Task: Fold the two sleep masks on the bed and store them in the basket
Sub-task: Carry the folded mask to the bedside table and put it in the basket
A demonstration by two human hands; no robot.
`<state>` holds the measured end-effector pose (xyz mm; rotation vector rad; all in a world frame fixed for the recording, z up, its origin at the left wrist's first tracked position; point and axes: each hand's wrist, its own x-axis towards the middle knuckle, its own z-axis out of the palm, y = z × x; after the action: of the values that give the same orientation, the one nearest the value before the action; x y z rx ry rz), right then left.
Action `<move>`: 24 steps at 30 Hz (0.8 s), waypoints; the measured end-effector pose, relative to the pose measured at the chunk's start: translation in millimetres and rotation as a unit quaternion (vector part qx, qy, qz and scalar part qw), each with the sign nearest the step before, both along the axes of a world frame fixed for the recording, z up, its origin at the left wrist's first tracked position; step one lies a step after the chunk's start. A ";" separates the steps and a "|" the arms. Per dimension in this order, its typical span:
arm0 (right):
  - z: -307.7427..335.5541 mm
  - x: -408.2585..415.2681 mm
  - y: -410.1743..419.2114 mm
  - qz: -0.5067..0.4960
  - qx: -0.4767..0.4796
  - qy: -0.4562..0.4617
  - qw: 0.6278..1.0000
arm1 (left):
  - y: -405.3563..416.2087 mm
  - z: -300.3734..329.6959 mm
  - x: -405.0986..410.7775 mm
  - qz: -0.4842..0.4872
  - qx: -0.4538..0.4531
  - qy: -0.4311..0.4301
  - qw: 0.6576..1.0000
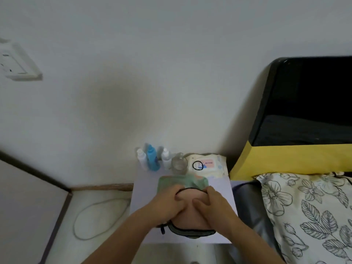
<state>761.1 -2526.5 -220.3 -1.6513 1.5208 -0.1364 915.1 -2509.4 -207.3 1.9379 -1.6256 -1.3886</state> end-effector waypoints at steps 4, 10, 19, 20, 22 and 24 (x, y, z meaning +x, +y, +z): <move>-29.6 3.8 -24.0 0.016 0.030 0.006 0.999 | -26.1 -28.3 5.9 -0.007 0.021 -0.005 1.000; -81.0 14.3 -54.1 0.010 0.051 0.019 0.998 | -61.0 -82.8 12.5 -0.018 0.064 -0.020 0.998; -165.9 39.4 -80.1 0.012 0.142 0.064 0.988 | -78.6 -179.2 21.0 -0.039 0.144 -0.063 0.987; -174.7 40.2 -80.8 0.010 0.151 0.062 0.986 | -78.2 -187.9 20.5 -0.042 0.157 -0.068 0.984; -186.9 40.5 -80.6 -0.004 0.176 0.057 0.983 | -77.4 -202.5 18.3 -0.036 0.170 -0.063 0.983; -198.9 39.9 -80.6 0.005 0.175 0.057 0.983 | -76.6 -214.4 15.9 -0.024 0.172 -0.053 0.983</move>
<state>801.1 -2607.1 -419.2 -1.4028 1.5208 0.2240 931.0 -2586.0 -421.7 2.2066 -1.5696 -1.7070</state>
